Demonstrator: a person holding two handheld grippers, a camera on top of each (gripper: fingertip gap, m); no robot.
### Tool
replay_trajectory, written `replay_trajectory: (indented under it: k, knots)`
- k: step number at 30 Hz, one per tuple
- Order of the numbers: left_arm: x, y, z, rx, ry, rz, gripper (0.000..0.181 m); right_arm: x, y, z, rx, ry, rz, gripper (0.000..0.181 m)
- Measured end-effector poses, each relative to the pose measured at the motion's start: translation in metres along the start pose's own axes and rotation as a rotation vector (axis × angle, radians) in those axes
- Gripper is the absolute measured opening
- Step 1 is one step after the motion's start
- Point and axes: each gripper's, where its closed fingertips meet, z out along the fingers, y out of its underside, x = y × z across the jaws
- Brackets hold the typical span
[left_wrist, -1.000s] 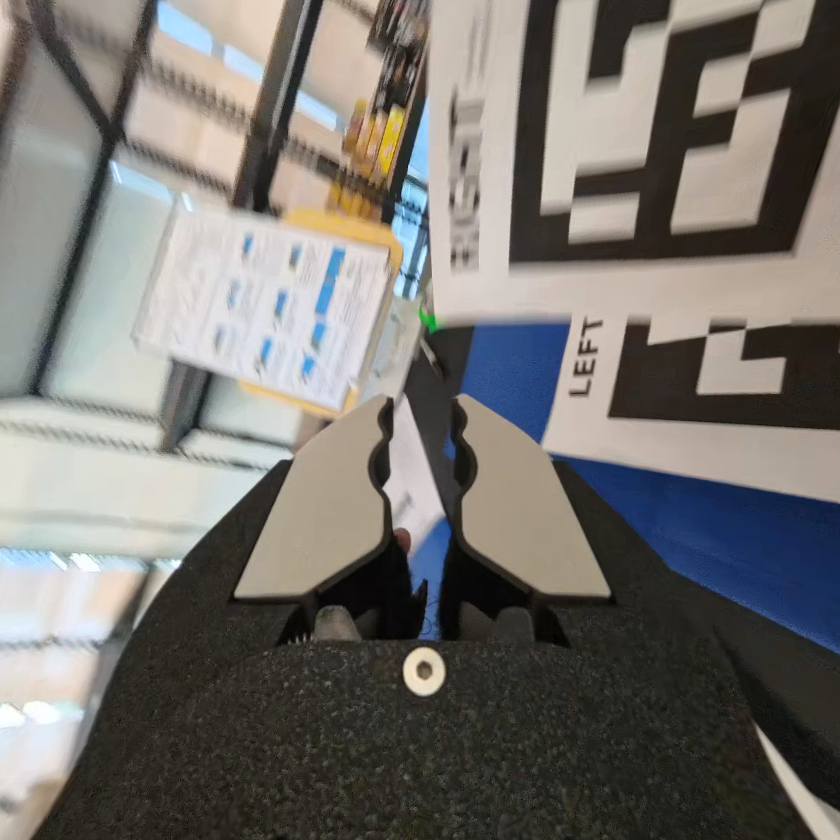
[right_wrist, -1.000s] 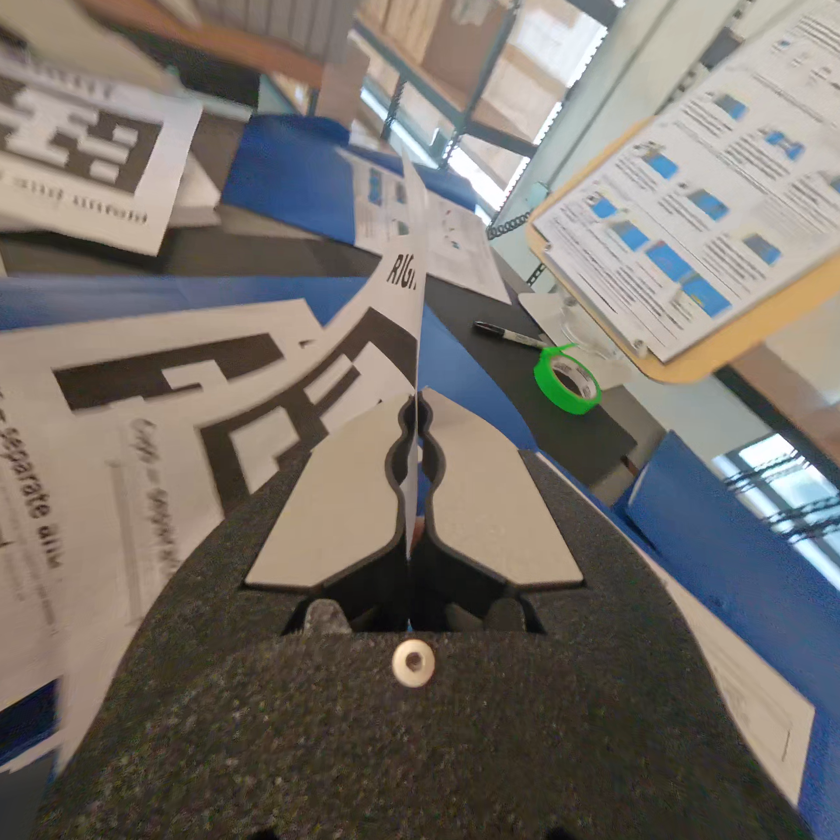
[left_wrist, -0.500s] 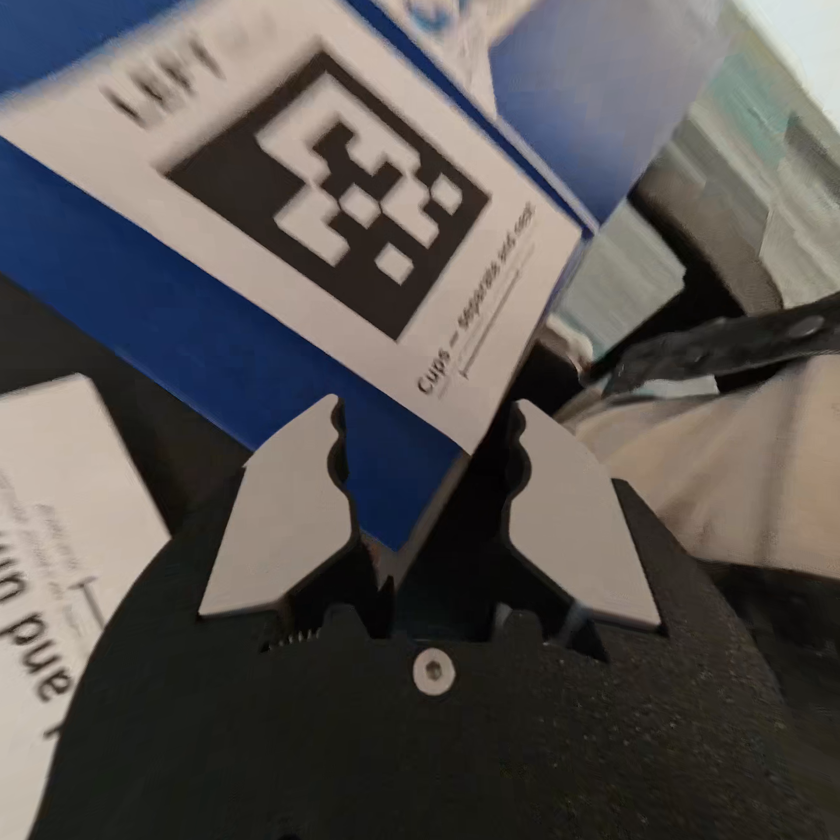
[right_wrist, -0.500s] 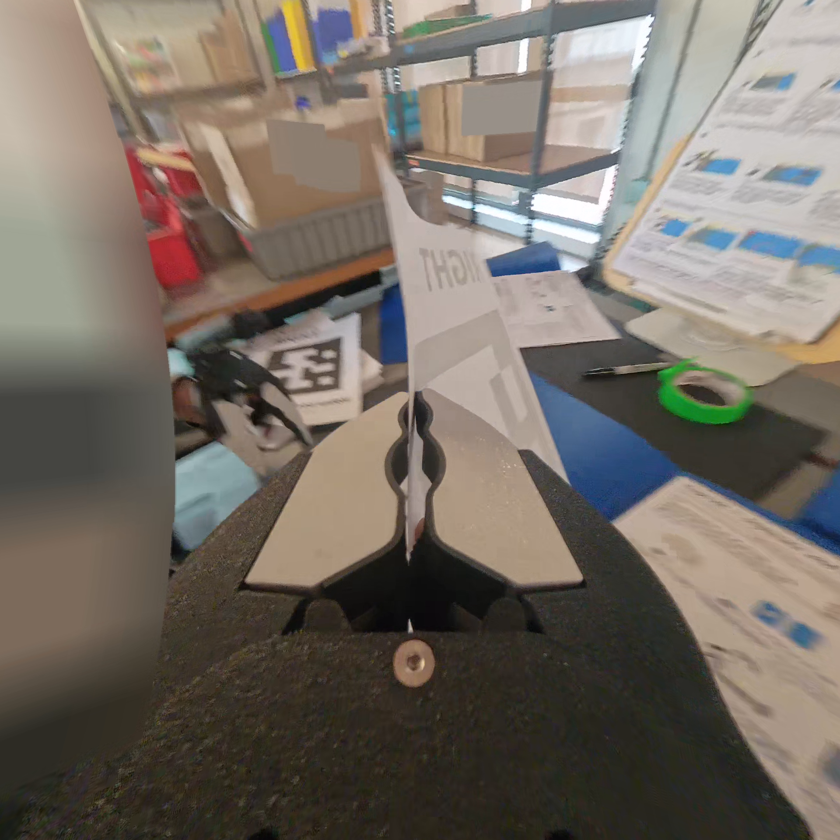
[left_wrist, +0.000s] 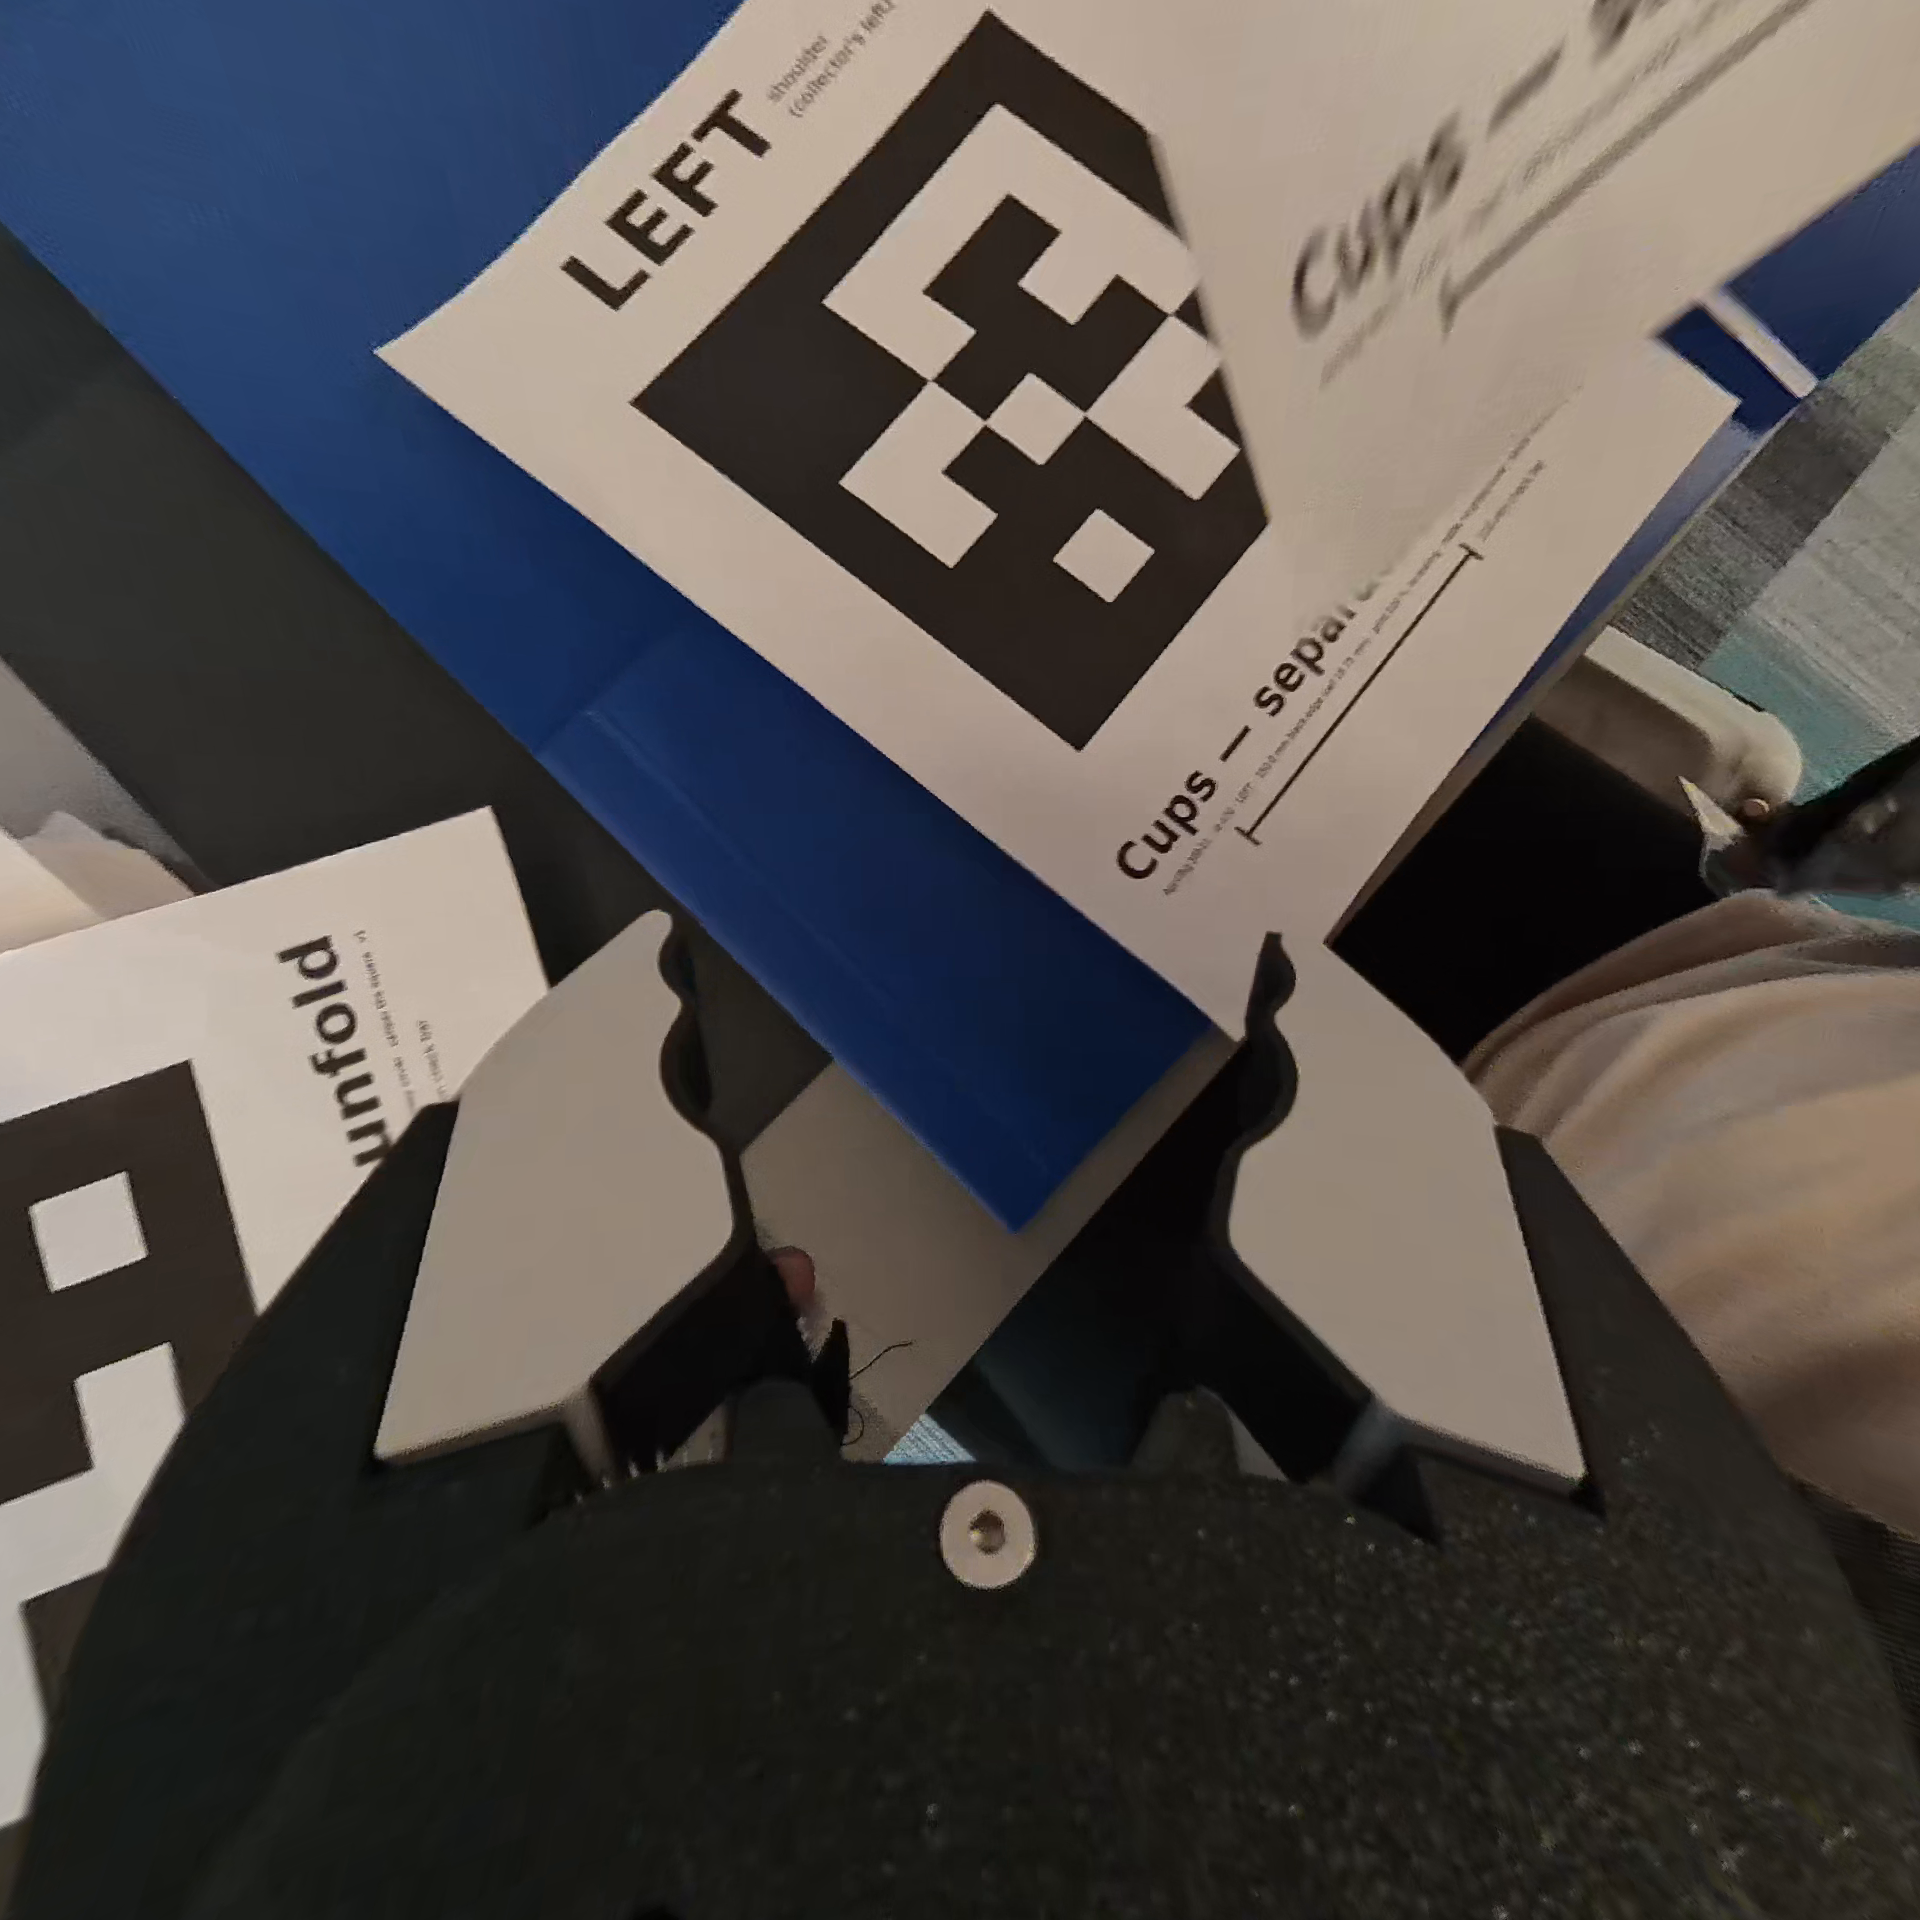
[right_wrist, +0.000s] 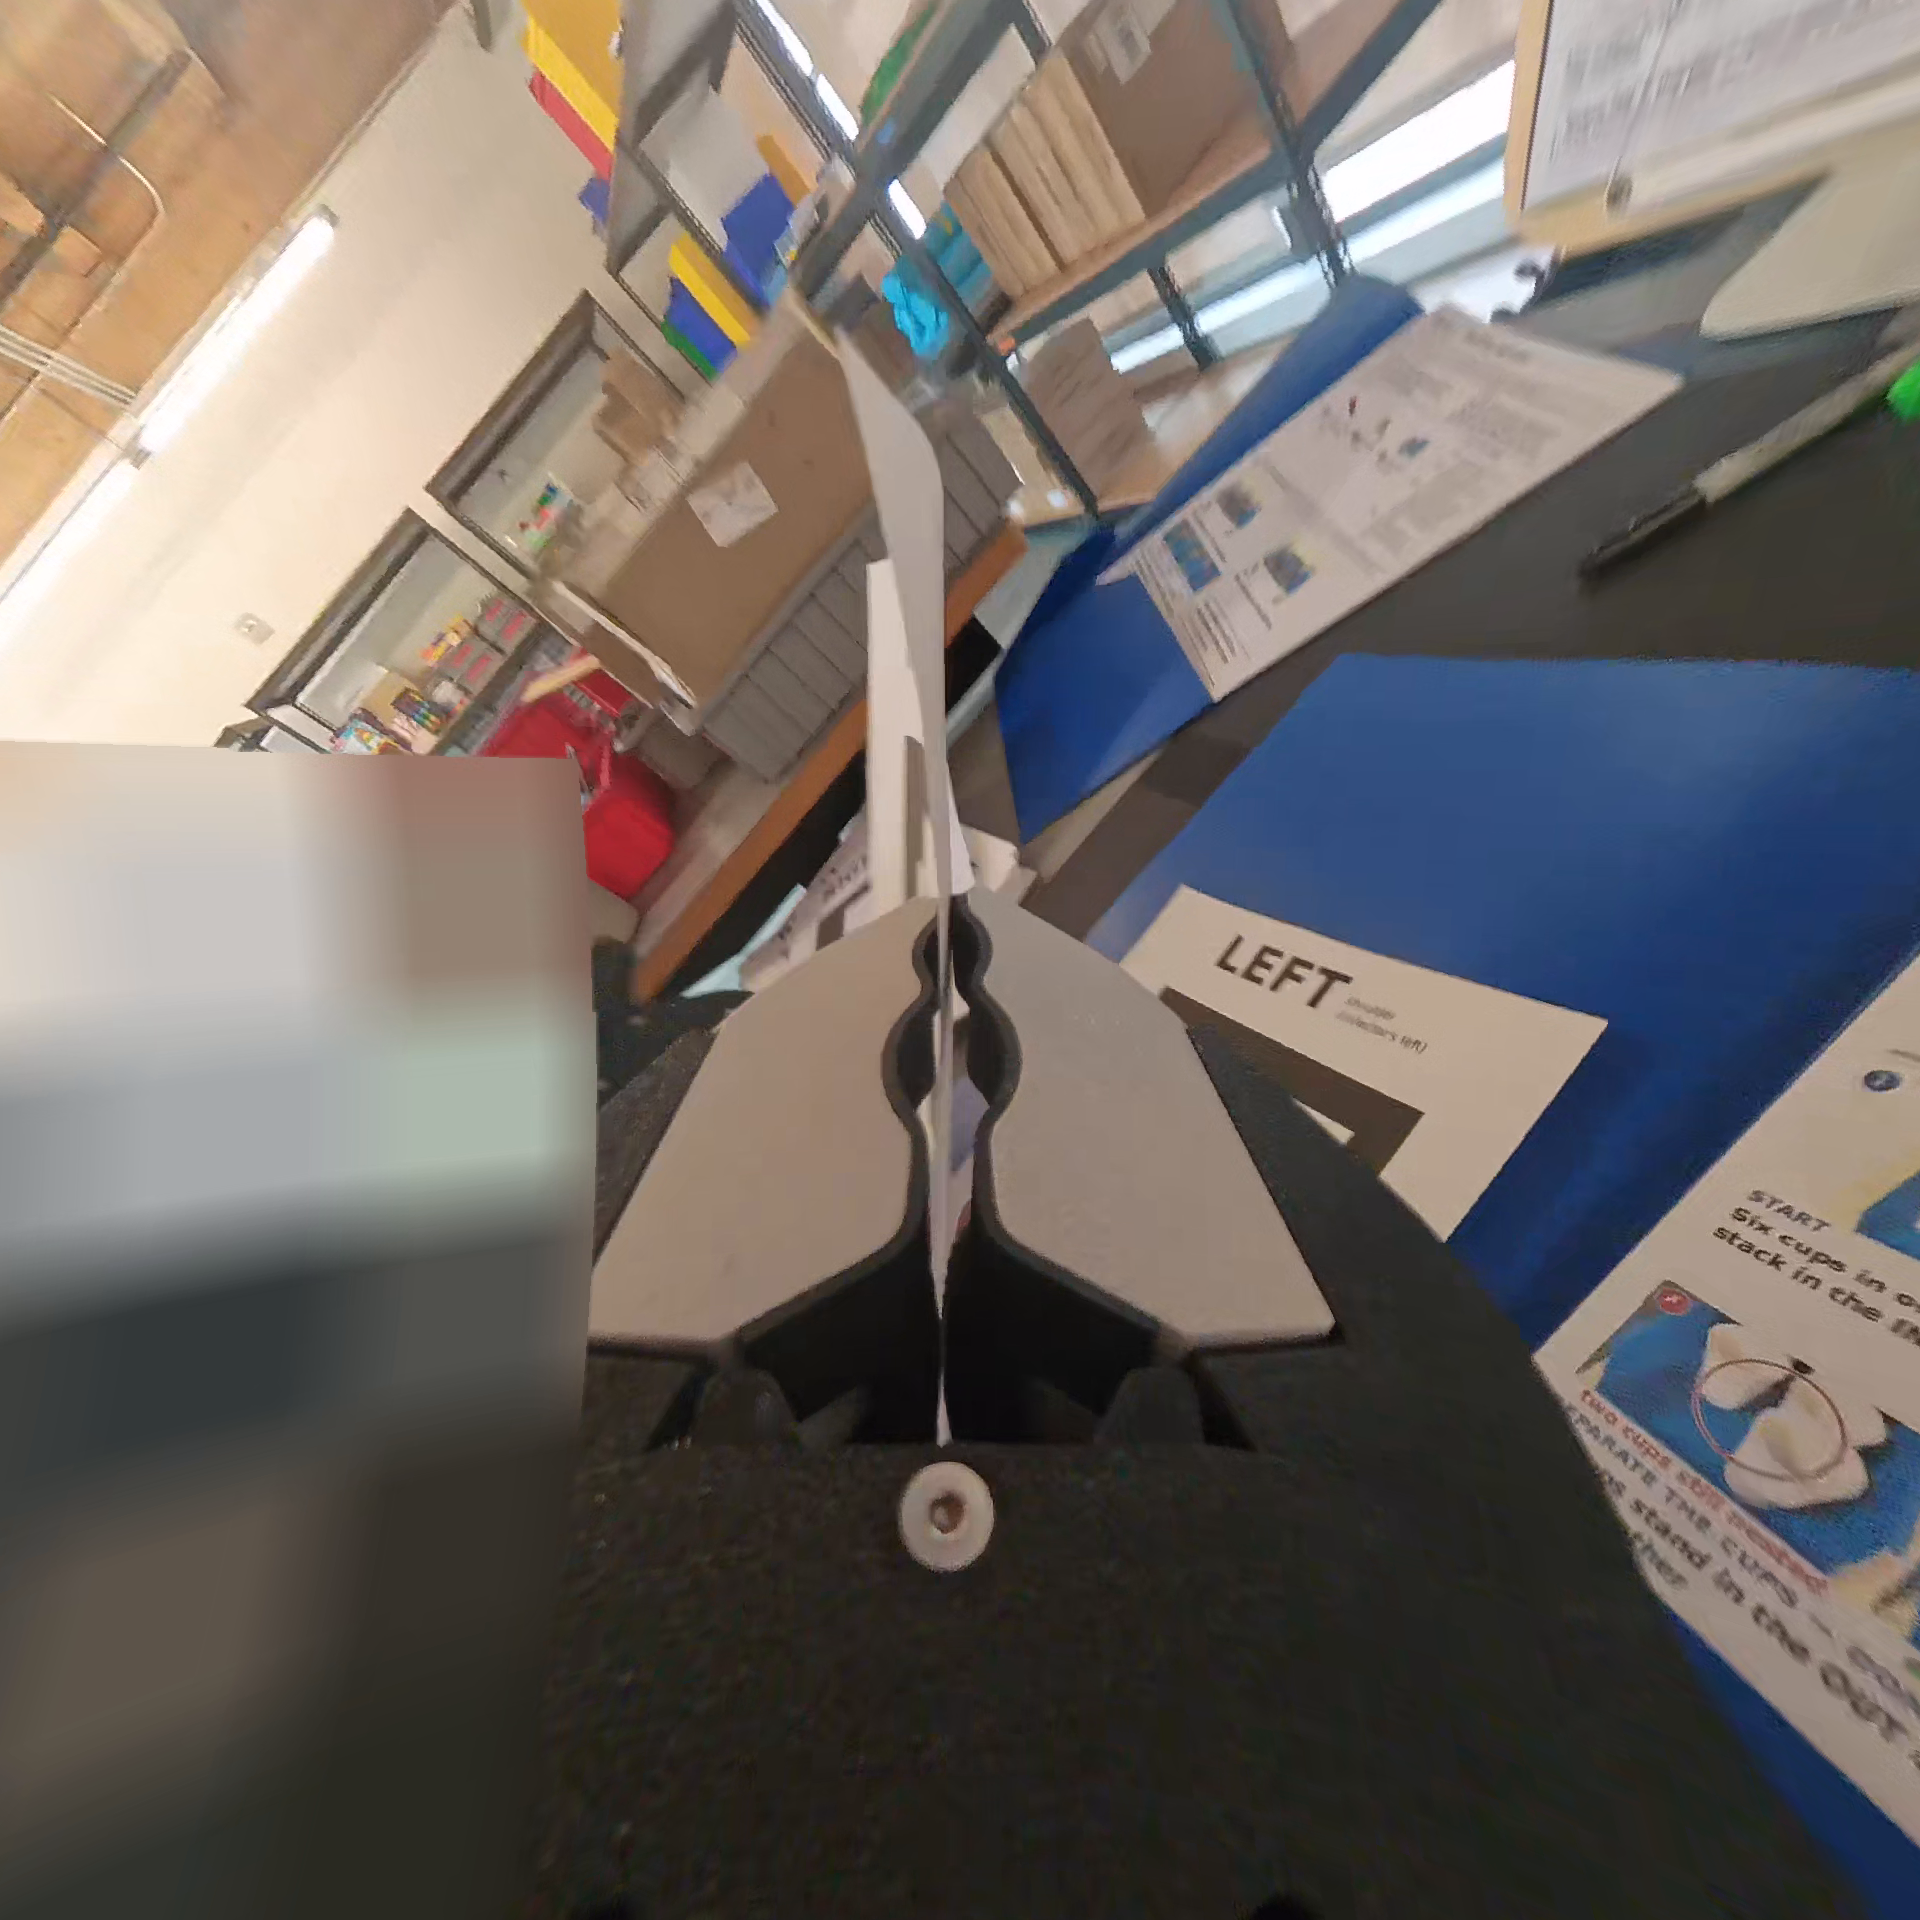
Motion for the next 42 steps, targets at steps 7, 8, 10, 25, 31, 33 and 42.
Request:
replay_trajectory:
  k: [7,8,10,25,31,33,42]
  knots:
    - [-0.010,0.017,0.005,-0.024,-0.043,-0.067,0.105,0.095,0.067,0.088,-0.182,0.085,0.062,0.000]
    - [-0.012,0.019,0.007,-0.027,-0.052,-0.073,0.105,0.108,0.071,0.093,-0.185,0.121,0.049,0.000]
    - [-0.015,0.021,0.009,-0.033,-0.064,-0.074,0.104,0.128,0.072,0.098,-0.170,0.192,0.013,0.000]
    - [-0.019,0.005,0.023,-0.094,-0.114,-0.039,0.109,0.170,0.079,0.056,-0.491,0.579,-0.521,0.122]
    - [-0.018,0.005,-0.015,-0.267,-0.300,0.033,0.116,0.072,0.158,-0.019,-0.983,0.665,-0.711,0.137]
    - [-0.007,0.001,-0.018,-0.260,-0.306,0.006,0.120,0.048,0.187,-0.030,-1.033,0.683,-0.701,0.142]
    - [0.016,-0.010,0.000,-0.238,-0.345,-0.005,0.148,0.040,0.218,-0.016,-0.878,0.759,-0.612,0.147]
